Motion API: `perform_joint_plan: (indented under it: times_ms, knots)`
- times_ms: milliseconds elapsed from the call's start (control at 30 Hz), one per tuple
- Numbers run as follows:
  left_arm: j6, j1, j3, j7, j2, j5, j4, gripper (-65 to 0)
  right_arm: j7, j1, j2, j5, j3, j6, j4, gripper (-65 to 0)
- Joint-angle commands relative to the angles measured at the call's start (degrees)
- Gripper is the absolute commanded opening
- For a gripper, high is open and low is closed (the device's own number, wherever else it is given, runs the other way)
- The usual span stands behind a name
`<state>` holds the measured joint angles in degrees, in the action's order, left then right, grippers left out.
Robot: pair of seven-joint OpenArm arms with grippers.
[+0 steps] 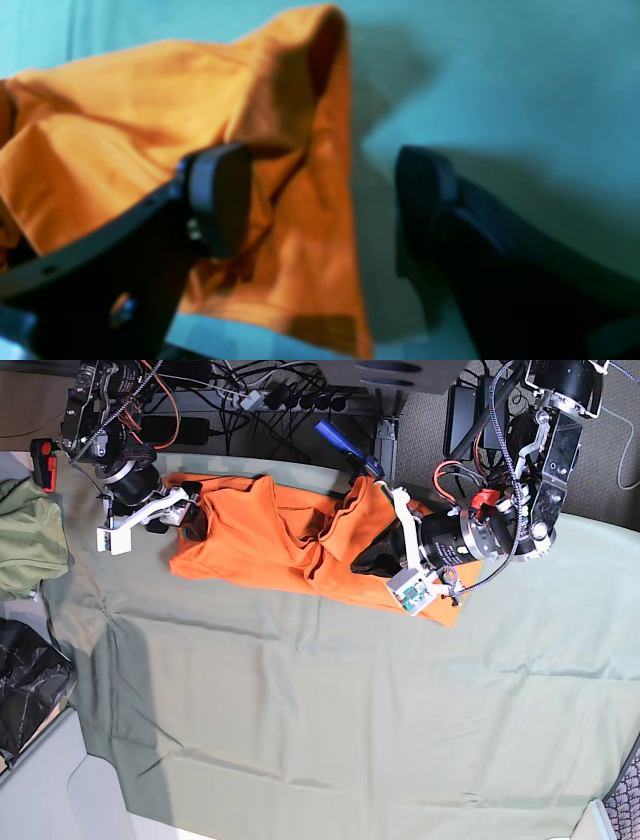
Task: Fold the T-shirt properly
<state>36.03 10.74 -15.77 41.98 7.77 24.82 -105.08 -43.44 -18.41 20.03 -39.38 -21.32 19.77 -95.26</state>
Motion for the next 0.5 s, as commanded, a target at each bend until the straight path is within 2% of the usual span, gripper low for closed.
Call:
perform_joint_plan:
  times_ms: [0, 333, 400, 467]
  knots:
    - [0.17, -0.55, 0.11, -1.22, 0.04, 1.05, -0.81, -65.0, -0.28, -0.04, 0.72, -0.72, 0.39, 0.17, -0.68, -20.1]
    - [0.15, -0.55, 0.11, -1.22, 0.04, 1.09, -0.81, -65.0, -0.28, -0.07, 0.72, -0.76, 0.72, 0.17, -0.66, -20.6]
    - [0.15, -0.55, 0.11, -1.22, 0.04, 1.09, -0.81, -65.0, -0.26, -0.07, 0.72, -0.79, 0.72, 0.17, -0.66, -25.1]
    - [0.15, -0.55, 0.11, -1.22, 0.04, 1.09, -0.81, -65.0, -0.09, -0.07, 0.72, -0.74, 0.72, 0.17, -0.66, -34.7]
